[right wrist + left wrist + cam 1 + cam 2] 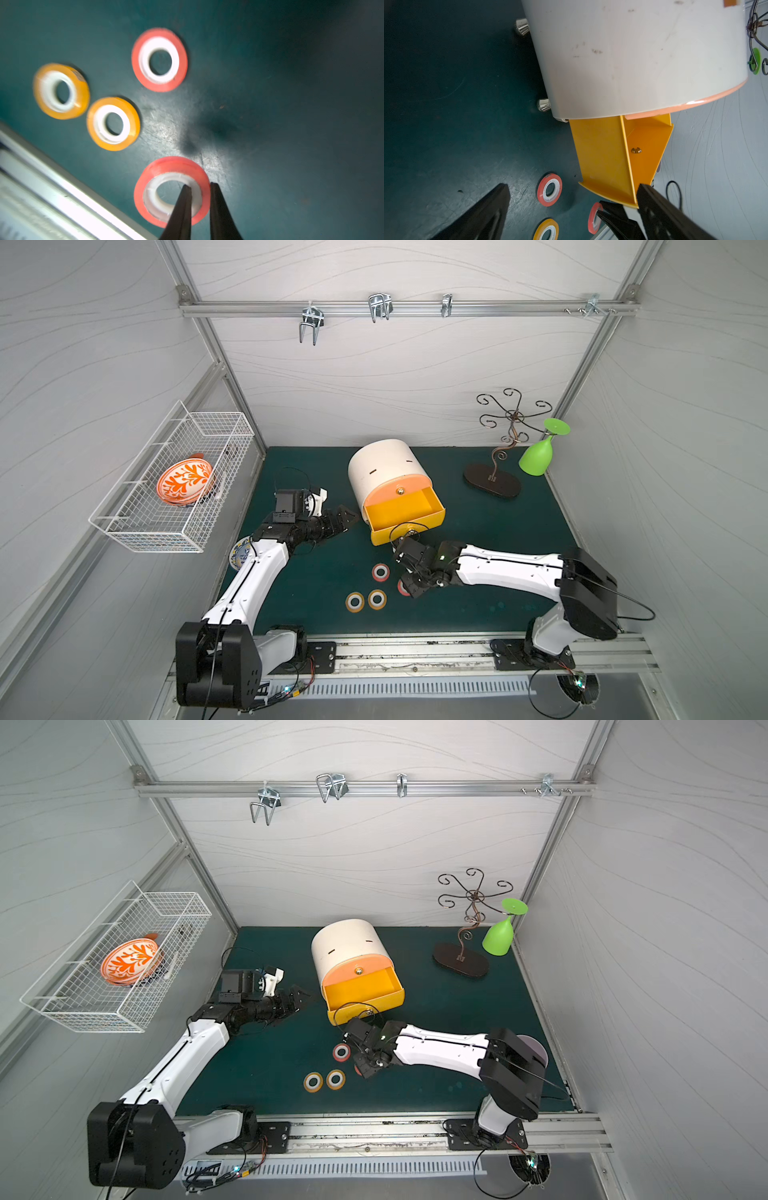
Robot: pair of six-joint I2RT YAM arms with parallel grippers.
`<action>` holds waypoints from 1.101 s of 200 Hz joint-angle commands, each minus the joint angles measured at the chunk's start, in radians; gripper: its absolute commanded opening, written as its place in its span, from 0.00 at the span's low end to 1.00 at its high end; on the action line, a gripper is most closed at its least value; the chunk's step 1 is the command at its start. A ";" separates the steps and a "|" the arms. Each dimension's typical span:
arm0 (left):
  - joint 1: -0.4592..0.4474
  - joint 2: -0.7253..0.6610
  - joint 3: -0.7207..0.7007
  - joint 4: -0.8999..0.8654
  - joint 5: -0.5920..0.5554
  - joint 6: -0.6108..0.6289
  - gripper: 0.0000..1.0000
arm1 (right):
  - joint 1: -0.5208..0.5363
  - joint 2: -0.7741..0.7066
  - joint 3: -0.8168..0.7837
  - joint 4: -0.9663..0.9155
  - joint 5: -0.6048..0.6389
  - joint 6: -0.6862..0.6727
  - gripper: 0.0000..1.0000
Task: Place the transparent tape into the drawer according to color
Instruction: Pick up the tape from the center of the board, then place the tape in the drawer.
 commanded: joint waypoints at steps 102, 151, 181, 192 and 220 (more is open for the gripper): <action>-0.029 -0.049 -0.028 -0.089 -0.083 0.051 0.99 | -0.230 -0.185 0.204 -0.046 0.006 -0.107 0.00; -0.102 -0.076 -0.037 -0.145 -0.163 0.062 0.96 | -0.326 -0.109 0.295 -0.008 -0.020 -0.143 0.00; -0.144 -0.077 -0.041 -0.174 -0.204 0.059 0.93 | -0.358 -0.058 0.335 0.002 -0.035 -0.158 0.00; -0.166 -0.078 -0.046 -0.179 -0.221 0.053 0.92 | -0.363 -0.041 0.345 0.002 -0.037 -0.162 0.00; -0.237 -0.075 -0.063 -0.184 -0.279 0.020 0.90 | -0.366 -0.019 0.350 0.015 -0.039 -0.165 0.00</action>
